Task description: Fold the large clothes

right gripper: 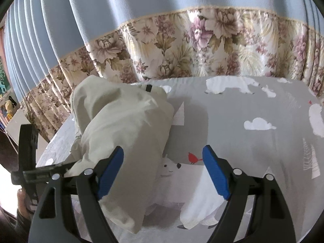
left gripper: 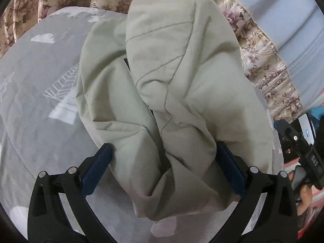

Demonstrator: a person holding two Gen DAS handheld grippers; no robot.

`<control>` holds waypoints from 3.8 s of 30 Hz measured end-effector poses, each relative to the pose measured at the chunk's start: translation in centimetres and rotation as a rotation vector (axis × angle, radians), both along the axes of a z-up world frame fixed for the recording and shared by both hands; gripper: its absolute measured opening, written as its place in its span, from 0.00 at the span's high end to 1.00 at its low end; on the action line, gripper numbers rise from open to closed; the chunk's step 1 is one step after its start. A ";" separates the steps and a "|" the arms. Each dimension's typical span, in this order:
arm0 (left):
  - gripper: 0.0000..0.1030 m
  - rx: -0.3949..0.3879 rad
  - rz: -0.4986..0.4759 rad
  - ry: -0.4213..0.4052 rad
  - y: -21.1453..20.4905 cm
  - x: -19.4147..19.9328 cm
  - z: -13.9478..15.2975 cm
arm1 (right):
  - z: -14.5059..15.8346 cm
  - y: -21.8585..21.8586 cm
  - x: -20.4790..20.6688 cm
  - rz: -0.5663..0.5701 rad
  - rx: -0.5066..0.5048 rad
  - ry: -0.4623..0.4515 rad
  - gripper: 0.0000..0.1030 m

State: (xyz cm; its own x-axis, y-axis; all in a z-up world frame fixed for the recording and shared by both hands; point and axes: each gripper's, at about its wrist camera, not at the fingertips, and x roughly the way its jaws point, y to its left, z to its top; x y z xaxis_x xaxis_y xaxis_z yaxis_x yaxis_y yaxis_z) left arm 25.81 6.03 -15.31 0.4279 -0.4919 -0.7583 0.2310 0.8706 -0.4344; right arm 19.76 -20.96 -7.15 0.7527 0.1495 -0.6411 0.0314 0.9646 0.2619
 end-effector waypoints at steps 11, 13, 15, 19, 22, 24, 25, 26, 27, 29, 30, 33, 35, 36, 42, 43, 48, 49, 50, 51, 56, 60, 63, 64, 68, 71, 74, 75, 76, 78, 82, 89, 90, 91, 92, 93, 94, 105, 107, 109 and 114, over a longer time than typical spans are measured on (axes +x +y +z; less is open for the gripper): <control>0.24 0.067 -0.130 -0.084 -2.0 -0.4 0.6 | -2.4 0.4 3.6 0.046 0.236 0.084 0.22; 0.25 0.076 -0.144 -0.092 -2.1 -0.4 0.7 | -2.2 0.7 3.8 0.055 0.227 0.072 0.22; 0.25 0.078 -0.153 -0.099 -2.2 -0.3 0.7 | -2.7 1.2 4.5 0.071 0.220 0.093 0.22; 0.28 0.084 -0.164 -0.107 -2.3 -0.3 0.5 | -5.3 2.1 5.2 0.098 0.285 0.152 0.21; 0.29 0.069 -0.168 -0.110 -1.6 -0.4 0.1 | -5.3 3.1 6.1 0.138 0.209 0.129 0.21; 0.33 0.062 -0.165 -0.117 -1.6 -0.3 0.0 | -5.3 3.8 6.9 0.168 0.190 0.120 0.28; 0.37 0.054 -0.165 -0.124 -1.5 -0.2 0.1 | -5.3 3.9 7.0 0.180 0.187 0.111 0.31; 0.40 0.045 -0.155 -0.136 -1.4 -0.3 0.2 | -5.0 4.1 7.0 0.190 0.175 0.095 0.39; 0.44 0.043 -0.150 -0.153 -1.4 -0.4 0.3 | -4.7 4.2 6.9 0.197 0.157 0.076 0.45; 0.49 0.055 -0.139 -0.184 -1.6 -0.8 0.5 | -4.0 4.3 6.5 0.207 0.121 0.038 0.52; 0.52 0.063 -0.133 -0.188 -1.8 -0.9 0.6 | -3.6 4.5 6.1 0.213 0.104 0.019 0.55; 0.63 0.077 -0.098 -0.201 -2.2 -1.4 1.8 | -2.6 4.6 5.1 0.223 0.063 -0.041 0.59; 0.68 0.087 -0.094 -0.231 -3.0 -2.1 3.2 | -1.3 4.4 4.3 0.228 0.029 -0.082 0.61; 0.71 0.088 -0.099 -0.249 -3.5 -2.5 3.9 | -0.5 4.1 3.7 0.226 0.016 -0.106 0.61; 0.73 0.076 -0.214 -0.324 -9.7 -5.4 8.0 | 4.0 -1.2 -1.0 0.168 -0.053 -0.199 0.62; 0.73 0.074 -0.235 -0.333 -10.9 -6.0 8.2 | 4.3 -2.4 -1.8 0.153 -0.065 -0.200 0.62; 0.69 0.191 -0.345 -0.351 -18.3 -7.8 5.2 | 2.1 -7.9 -4.2 0.090 -0.243 -0.064 0.59; 0.63 0.228 -0.357 -0.348 -19.4 -8.0 4.1 | 1.0 -8.3 -4.1 0.097 -0.308 -0.028 0.58; 0.58 0.280 -0.356 -0.375 -20.4 -8.4 3.3 | -0.5 -9.1 -4.0 0.106 -0.330 0.012 0.57; 0.50 0.305 -0.343 -0.404 -20.6 -8.7 3.2 | -1.2 -9.8 -4.1 0.101 -0.308 0.015 0.55; 0.18 0.236 -0.256 -0.346 -17.4 -8.0 4.0 | -1.5 -11.8 -4.5 0.081 -0.285 0.019 0.31; 0.04 0.207 -0.170 -0.289 -13.8 -7.3 3.5 | -0.8 -12.2 -5.3 0.068 -0.340 -0.001 0.18; 0.04 0.258 -0.123 -0.327 -12.6 -8.3 4.8 | 1.1 -12.5 -7.9 0.037 -0.301 -0.030 0.18; 0.03 0.296 -0.099 -0.353 -12.3 -9.1 5.5 | 1.6 -12.6 -8.7 0.027 -0.286 -0.043 0.18; 0.03 0.370 -0.009 -0.456 -11.3 -11.8 9.3 | 4.0 -11.7 -12.8 -0.010 -0.198 -0.096 0.10; 0.03 0.347 0.022 -0.475 -10.5 -13.6 11.2 | 4.9 -10.5 -15.3 -0.031 -0.159 -0.141 0.02; 0.03 0.345 0.013 -0.424 -10.2 -14.8 12.0 | 4.9 -9.5 -17.2 -0.102 -0.149 -0.133 0.02; 0.03 0.335 0.005 -0.408 -10.1 -15.0 12.1 | 4.9 -9.2 -17.6 -0.127 -0.158 -0.132 0.02; 0.03 0.323 -0.001 -0.392 -10.0 -15.2 12.2 | 4.9 -8.9 -18.0 -0.151 -0.165 -0.131 0.02; 0.03 0.317 0.018 -0.356 -9.6 -15.7 12.2 | 5.2 -8.7 -18.9 -0.199 -0.150 -0.115 0.02; 0.03 0.292 0.082 -0.331 -8.5 -16.8 12.8 | 5.2 -8.5 -19.8 -0.281 -0.099 -0.030 0.02; 0.03 0.384 0.160 -0.424 -7.8 -19.7 14.7 | 6.1 -5.3 -22.8 -0.292 -0.189 -0.065 0.02; 0.03 0.398 0.172 -0.444 -7.7 -20.2 15.0 | 6.4 -5.0 -23.1 -0.296 -0.188 -0.072 0.02; 0.03 0.411 0.180 -0.460 -7.6 -20.7 15.4 | 6.6 -4.6 -23.5 -0.305 -0.192 -0.075 0.02; 0.03 0.415 0.182 -0.480 -7.6 -21.5 15.9 | 6.9 -4.3 -23.8 -0.314 -0.203 -0.077 0.02; 0.03 0.416 0.179 -0.495 -7.5 -22.1 16.3 | 7.2 -3.9 -24.2 -0.320 -0.215 -0.084 0.02; 0.03 0.418 0.180 -0.505 -7.4 -22.4 16.5 | 7.5 -3.4 -24.7 -0.321 -0.229 -0.092 0.02; 0.03 0.382 0.234 -0.560 -6.0 -27.4 18.9 | 10.1 -1.0 -26.9 -0.322 -0.256 -0.155 0.02; 0.03 0.382 0.246 -0.554 -5.6 -27.6 18.9 | 10.1 -1.0 -26.9 -0.320 -0.255 -0.157 0.02; 0.03 0.404 0.258 -0.557 -5.5 -27.7 18.8 | 10.1 -1.1 -26.9 -0.317 -0.252 -0.154 0.02; 0.03 0.442 0.264 -0.552 -5.5 -27.5 18.2 | 10.2 -0.7 -27.1 -0.340 -0.251 -0.158 0.02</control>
